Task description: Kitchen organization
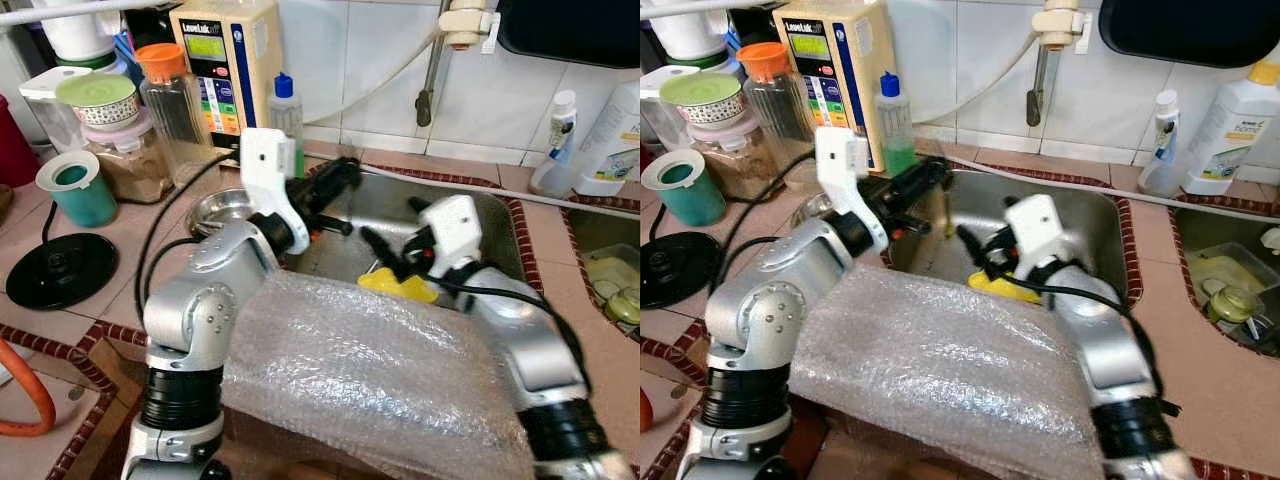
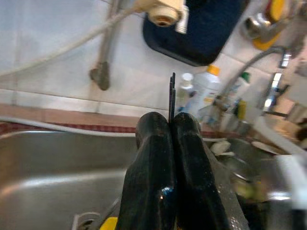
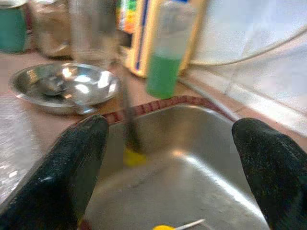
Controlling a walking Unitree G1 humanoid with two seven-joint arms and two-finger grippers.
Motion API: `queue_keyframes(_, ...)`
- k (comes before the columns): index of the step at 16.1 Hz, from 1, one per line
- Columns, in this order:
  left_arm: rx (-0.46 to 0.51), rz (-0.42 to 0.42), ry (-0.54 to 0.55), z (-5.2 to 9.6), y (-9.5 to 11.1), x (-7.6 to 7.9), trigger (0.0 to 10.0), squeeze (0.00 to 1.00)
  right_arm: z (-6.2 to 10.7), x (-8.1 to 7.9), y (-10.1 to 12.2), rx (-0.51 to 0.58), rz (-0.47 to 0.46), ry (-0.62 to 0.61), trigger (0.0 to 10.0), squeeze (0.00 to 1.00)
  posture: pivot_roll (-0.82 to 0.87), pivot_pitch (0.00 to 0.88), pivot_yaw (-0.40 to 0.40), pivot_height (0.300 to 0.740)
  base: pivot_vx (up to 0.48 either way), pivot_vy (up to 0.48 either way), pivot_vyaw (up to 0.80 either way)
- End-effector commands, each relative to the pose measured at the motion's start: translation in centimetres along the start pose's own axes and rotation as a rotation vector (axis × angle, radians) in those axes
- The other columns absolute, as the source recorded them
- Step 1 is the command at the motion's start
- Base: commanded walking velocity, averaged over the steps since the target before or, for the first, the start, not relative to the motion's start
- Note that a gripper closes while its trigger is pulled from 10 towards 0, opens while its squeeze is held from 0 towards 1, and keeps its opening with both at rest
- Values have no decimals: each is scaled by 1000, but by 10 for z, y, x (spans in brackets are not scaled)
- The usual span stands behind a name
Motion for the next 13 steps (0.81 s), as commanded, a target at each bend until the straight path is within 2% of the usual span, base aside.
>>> queue_keyframes(1, -20, -10, -56, -4, -2, 7, 0, 0, -5, -7, 4, 19, 13, 60, 10000, 0, -18, 0, 52, 740, 0, 0, 0)
queue_keyframes(3, -31, -8, -78, -6, -4, 11, 0, 0, -4, -10, 2, 9, 27, 135, 10000, 0, -16, 0, 50, 740, 0, 0, 0)
queue_keyframes(5, -30, 9, -98, -8, -4, 16, 0, 0, -10, -2, -1, 10, 29, 77, 10000, 0, -17, 0, 51, 740, 0, 0, 0)
queue_keyframes(6, -30, 20, -116, -8, -4, 19, 0, 0, -14, -1, 0, 23, 37, 52, 8667, 0, -18, 0, 51, 740, 0, 0, 0)
queue_keyframes(7, -31, 24, -124, -8, -4, 21, 0, 0, -17, 0, 1, 34, 38, 33, 5569, 0, -19, 0, 51, 740, 0, 0, 0)
queue_keyframes(8, -40, 16, -126, -7, -6, 20, 0, 0, -21, 3, 2, 51, 19, -13, 0, 0, -18, 0, 51, 740, 0, 0, 0)
queue_keyframes(13, -47, 19, -106, -4, -9, 18, 0, 0, -24, 8, 1, 64, 6, -66, 0, 0, -10, 0, 52, 740, 0, 0, 0)
Point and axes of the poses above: a point about 5 cm out from each wrist's last joint towards the gripper, its own z axis pointing back from the gripper into the wrist, its own y axis along the axis of the wrist's last joint, x = y × z, the point moved 1 cm from there along -z, pointing out of the wrist towards the gripper
